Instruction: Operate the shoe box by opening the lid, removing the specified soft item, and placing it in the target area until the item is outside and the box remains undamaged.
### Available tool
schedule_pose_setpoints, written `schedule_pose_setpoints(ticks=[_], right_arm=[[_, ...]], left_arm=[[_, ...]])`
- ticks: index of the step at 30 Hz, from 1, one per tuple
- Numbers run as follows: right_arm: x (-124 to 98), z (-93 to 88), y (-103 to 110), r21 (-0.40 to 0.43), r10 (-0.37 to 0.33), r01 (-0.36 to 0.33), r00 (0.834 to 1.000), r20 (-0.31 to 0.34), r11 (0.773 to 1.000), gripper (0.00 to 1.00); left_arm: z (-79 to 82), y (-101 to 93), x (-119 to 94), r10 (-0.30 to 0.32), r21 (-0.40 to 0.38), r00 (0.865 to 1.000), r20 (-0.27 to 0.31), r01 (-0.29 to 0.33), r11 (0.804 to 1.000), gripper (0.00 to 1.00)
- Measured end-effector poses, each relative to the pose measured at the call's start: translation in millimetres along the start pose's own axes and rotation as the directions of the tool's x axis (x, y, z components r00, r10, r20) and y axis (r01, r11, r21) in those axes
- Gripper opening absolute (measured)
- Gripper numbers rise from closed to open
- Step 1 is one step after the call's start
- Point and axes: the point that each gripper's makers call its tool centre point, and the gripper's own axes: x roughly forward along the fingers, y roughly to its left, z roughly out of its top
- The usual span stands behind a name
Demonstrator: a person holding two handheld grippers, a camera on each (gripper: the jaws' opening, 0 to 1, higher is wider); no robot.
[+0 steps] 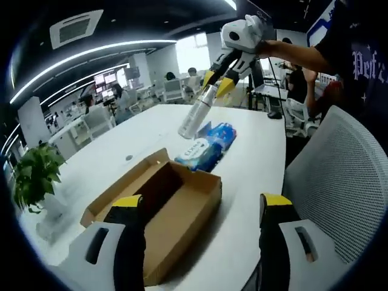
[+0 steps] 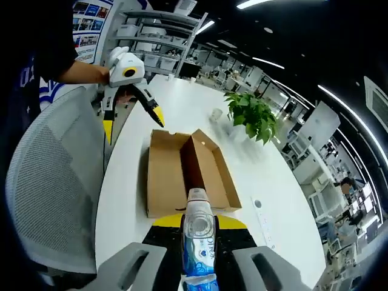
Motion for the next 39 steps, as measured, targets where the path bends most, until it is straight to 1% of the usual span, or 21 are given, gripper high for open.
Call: schedule_pose_setpoints(ticks=[1, 2, 6, 8, 12, 15, 18, 19, 20, 21, 22, 23, 25, 28, 31, 32, 33, 34, 35, 36, 39], right_arm=[[1, -1.0, -4, -0.001, -0.003, 0.003, 1.0, -0.005, 1.0, 0.12], [2, -3.6, -7, 0.017, 0.003, -0.003, 1.0, -0.015, 1.0, 0.12], [5, -10.6, -22, 0.008, 0.0, 0.0, 0.999, -0.044, 1.0, 0.12], [9, -14.6, -28, 0.013, 0.011, -0.01, 0.998, -0.065, 1.0, 0.13], [18, -25.5, -42, -0.002, 0.027, -0.027, 0.993, -0.115, 1.0, 0.13], [25, -33.7, -50, -0.009, 0.035, -0.037, 0.987, -0.156, 0.999, 0.13], [35, -45.1, -58, -0.004, 0.061, -0.063, 0.977, -0.202, 0.998, 0.13], [39, -51.4, -62, -0.02, 0.062, -0.069, 0.97, -0.234, 0.997, 0.13], [41, -54.8, -64, -0.031, 0.064, -0.074, 0.966, -0.251, 0.997, 0.13], [45, -59.0, -64, -0.017, 0.079, -0.087, 0.96, -0.269, 0.996, 0.13], [50, -62.4, -66, -0.026, 0.088, -0.1, 0.955, -0.284, 0.995, 0.13], [54, -66.8, -67, -0.017, 0.101, -0.111, 0.947, -0.305, 0.994, 0.13], [60, -70.1, -71, -0.035, 0.102, -0.12, 0.941, -0.324, 0.992, 0.13], [69, -75.2, -74, -0.038, 0.116, -0.138, 0.928, -0.354, 0.99, 0.13], [77, -82.2, -77, -0.05, 0.129, -0.161, 0.91, -0.395, 0.986, 0.13], [81, -86.3, -82, -0.053, 0.133, -0.169, 0.905, -0.404, 0.984, 0.13], [85, -91.2, -85, -0.059, 0.137, -0.179, 0.896, -0.423, 0.982, 0.13], [87, -93.5, -85, -0.056, 0.143, -0.185, 0.89, -0.434, 0.981, 0.13], [90, -95.0, -86, -0.061, 0.144, -0.189, 0.887, -0.438, 0.98, 0.13], [92, -97.9, -86, -0.065, 0.15, -0.2, 0.879, -0.453, 0.978, 0.13], [100, -102.4, -87, -0.058, 0.166, -0.219, 0.863, -0.478, 0.974, 0.13]], left_arm=[[-2.2, -0.1, -2, 0.006, -0.006, 1.0, -0.002, -0.006, 1.0, 0.77], [-3.3, 0.0, -4, 0.013, -0.01, 1.0, -0.001, -0.013, 1.0, 0.78], [-6.9, 0.1, -9, 0.033, -0.033, 0.999, 0.005, -0.032, 0.999, 0.82], [-10.1, 0.7, -12, 0.044, -0.042, 0.999, -0.001, -0.044, 0.998, 0.85], [-12.7, 2.1, -16, 0.066, -0.059, 0.998, 0.0, -0.066, 0.996, 0.89], [-14.8, 4.5, -20, 0.086, -0.071, 0.996, 0.001, -0.086, 0.994, 0.93], [-17.2, 8.0, -24, 0.111, -0.083, 0.994, 0.003, -0.11, 0.99, 0.96], [-18.0, 8.8, -25, 0.116, -0.086, 0.993, 0.004, -0.115, 0.99, 0.97], [-19.3, 9.7, -27, 0.122, -0.09, 0.993, 0.004, -0.121, 0.988, 0.98], [-20.6, 10.4, -28, 0.127, -0.093, 0.992, 0.001, -0.126, 0.988, 0.99], [-22.7, 11.4, -29, 0.133, -0.098, 0.991, -0.003, -0.132, 0.986, 0.99], [-23.8, 11.9, -30, 0.136, -0.101, 0.991, -0.004, -0.135, 0.986, 0.99], [-27.2, 13.9, -34, 0.147, -0.11, 0.989, -0.009, -0.147, 0.983, 0.99], [-31.1, 16.3, -38, 0.162, -0.122, 0.987, -0.014, -0.163, 0.979, 0.99], [-34.9, 18.6, -42, 0.179, -0.135, 0.984, -0.021, -0.18, 0.974, 0.99], [-36.5, 19.9, -44, 0.188, -0.138, 0.982, -0.023, -0.189, 0.972, 0.99], [-37.4, 20.4, -46, 0.192, -0.14, 0.981, -0.023, -0.193, 0.971, 0.99], [-39.0, 21.4, -48, 0.2, -0.147, 0.98, -0.024, -0.201, 0.969, 0.99], [-40.2, 21.9, -49, 0.204, -0.149, 0.979, -0.025, -0.206, 0.967, 0.99], [-41.9, 22.1, -51, 0.209, -0.152, 0.978, -0.026, -0.211, 0.966, 0.99], [-46.4, 22.8, -56, 0.222, -0.161, 0.974, -0.036, -0.225, 0.961, 0.99]])
